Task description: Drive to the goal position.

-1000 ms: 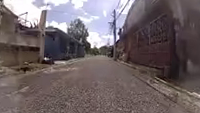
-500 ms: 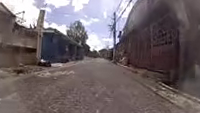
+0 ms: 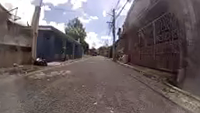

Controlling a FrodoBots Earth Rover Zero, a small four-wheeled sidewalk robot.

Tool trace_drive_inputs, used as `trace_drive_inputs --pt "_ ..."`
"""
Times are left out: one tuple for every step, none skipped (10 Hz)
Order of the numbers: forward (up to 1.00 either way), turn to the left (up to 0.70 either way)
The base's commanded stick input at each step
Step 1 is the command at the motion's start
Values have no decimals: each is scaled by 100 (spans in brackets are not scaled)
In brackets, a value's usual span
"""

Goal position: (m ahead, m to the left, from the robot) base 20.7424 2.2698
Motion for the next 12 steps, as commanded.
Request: trace_drive_inputs --pt "70 0" --pt "70 0" --pt "70 0" --pt "70 0" --pt "70 0" --pt "70 0" --pt "70 0" --pt "70 0" --pt "70 0" --pt "70 0" --pt "70 0" --pt "70 0"
